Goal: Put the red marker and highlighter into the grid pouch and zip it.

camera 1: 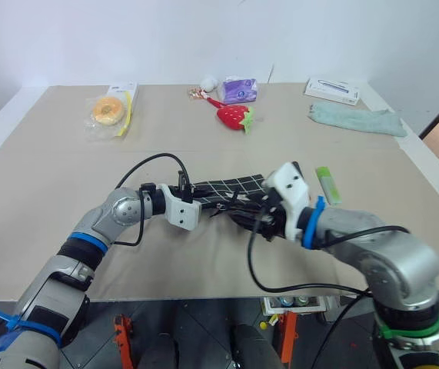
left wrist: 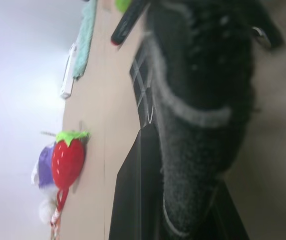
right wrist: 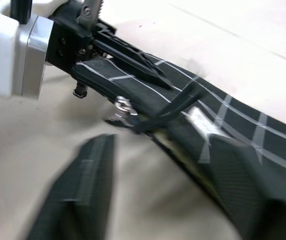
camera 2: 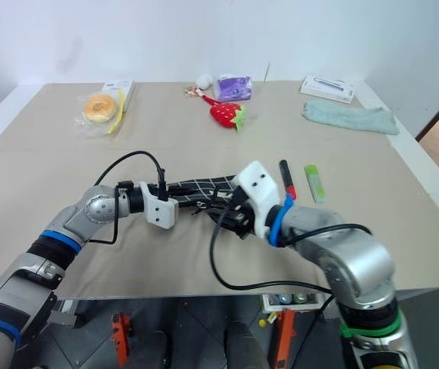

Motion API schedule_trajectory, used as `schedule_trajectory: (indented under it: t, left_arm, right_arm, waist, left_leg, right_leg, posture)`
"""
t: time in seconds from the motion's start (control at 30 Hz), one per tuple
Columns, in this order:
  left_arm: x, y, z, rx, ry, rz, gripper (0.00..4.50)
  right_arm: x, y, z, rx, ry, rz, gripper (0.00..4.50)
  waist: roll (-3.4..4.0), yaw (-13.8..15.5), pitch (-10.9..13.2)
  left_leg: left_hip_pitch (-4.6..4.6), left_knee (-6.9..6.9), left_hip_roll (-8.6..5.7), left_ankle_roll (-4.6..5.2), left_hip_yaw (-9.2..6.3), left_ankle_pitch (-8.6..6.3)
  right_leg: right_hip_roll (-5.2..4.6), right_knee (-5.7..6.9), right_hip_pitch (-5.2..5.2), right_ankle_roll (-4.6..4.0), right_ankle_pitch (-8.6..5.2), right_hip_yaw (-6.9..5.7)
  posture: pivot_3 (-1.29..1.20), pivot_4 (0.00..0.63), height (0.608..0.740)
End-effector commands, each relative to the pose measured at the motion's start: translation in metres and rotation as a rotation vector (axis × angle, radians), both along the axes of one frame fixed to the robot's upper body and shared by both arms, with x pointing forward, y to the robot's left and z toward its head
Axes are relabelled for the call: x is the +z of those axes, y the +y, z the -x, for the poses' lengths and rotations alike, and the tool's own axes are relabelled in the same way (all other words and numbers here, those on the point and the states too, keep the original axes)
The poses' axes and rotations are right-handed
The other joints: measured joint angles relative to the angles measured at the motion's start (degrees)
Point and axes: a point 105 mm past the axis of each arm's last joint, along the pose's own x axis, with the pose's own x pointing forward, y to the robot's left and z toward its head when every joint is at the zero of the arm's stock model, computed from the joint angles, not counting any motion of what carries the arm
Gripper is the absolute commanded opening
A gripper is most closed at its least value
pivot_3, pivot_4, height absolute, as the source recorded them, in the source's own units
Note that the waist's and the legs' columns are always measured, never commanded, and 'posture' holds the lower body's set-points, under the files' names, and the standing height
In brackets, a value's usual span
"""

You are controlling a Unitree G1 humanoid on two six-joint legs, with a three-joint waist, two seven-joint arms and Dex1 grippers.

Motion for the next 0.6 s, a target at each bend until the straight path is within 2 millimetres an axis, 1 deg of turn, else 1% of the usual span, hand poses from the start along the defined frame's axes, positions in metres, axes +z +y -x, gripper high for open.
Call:
schedule_trajectory:
  t: [0.03,0.1,0.2,0.23,0.33,0.47,0.57,0.6]
  left_arm:
    - [0.018,0.002,-0.006,0.034,-0.004,0.108,0.0]
    - [0.022,0.003,-0.008,0.044,0.015,0.15,0.0]
    - [0.031,0.004,-0.007,0.045,0.076,0.258,0.0]
    - [0.032,0.004,-0.006,0.038,0.09,0.272,0.0]
    - [0.033,0.005,-0.006,0.034,0.113,0.287,0.0]
    - [0.032,0.006,-0.006,0.038,0.12,0.287,0.0]
    - [0.031,0.007,-0.006,0.04,0.117,0.28,0.0]
    - [0.032,0.007,-0.005,0.041,0.116,0.28,0.0]
  right_arm:
    - [0.026,-0.022,-0.003,-0.057,-0.074,-0.079,4.48]
    - [0.028,-0.048,-0.022,-0.223,-0.079,-0.093,4.48]
    - [0.01,-0.097,-0.049,-0.504,-0.033,-0.028,4.48]
    - [0.004,-0.104,-0.053,-0.54,-0.025,-0.004,4.48]
    - [-0.007,-0.106,-0.061,-0.562,-0.007,0.013,4.48]
    - [-0.025,-0.102,-0.08,-0.605,0.013,0.028,4.48]
    - [-0.027,-0.099,-0.087,-0.616,0.006,0.027,4.48]
    - [-0.027,-0.102,-0.09,-0.635,0.007,0.022,4.48]
  waist:
    - [0.0,-0.01,0.0]
    - [0.0,-0.02,0.0]
    - [0.0,0.05,0.0]
    - [0.0,0.12,0.0]
    - [0.03,-0.01,0.01]
    - [0.03,-0.54,0.02]
    - [0.04,-0.55,0.02]
    - [0.04,-0.55,0.02]
  left_leg:
    - [0.01,0.0,0.01,0.0,0.0,0.0]
    - [0.01,0.0,0.01,0.0,0.0,0.0]
    - [0.02,0.02,-0.01,0.01,0.02,0.01]
    - [0.02,0.02,-0.01,0.02,0.02,0.02]
    - [0.03,-0.01,-0.01,0.02,0.04,0.01]
    - [0.03,-0.05,0.02,0.08,0.03,-0.02]
    - [0.03,-0.02,-0.02,0.08,0.05,-0.02]
    - [0.03,-0.02,-0.02,0.08,0.05,-0.02]
  right_leg:
    - [0.01,0.01,0.0,0.0,0.0,0.0]
    - [0.01,0.01,0.01,-0.01,0.01,0.0]
    - [0.0,0.01,0.02,-0.01,0.04,0.02]
    - [0.0,0.01,0.02,-0.01,0.04,0.02]
    - [0.01,0.01,0.0,-0.03,0.02,0.03]
    - [0.05,0.01,-0.02,-0.05,0.0,0.04]
    - [0.02,0.01,-0.02,-0.05,0.01,0.08]
    - [0.02,0.01,-0.02,-0.05,0.01,0.08]
  posture:
    - [0.0,0.15,0.74]
    - [0.0,0.15,0.74]
    - [0.0,0.15,0.74]
    - [0.0,0.15,0.74]
    - [0.0,0.15,0.74]
    - [0.0,0.15,0.74]
    - [0.0,0.15,0.74]
    - [0.0,0.15,0.74]
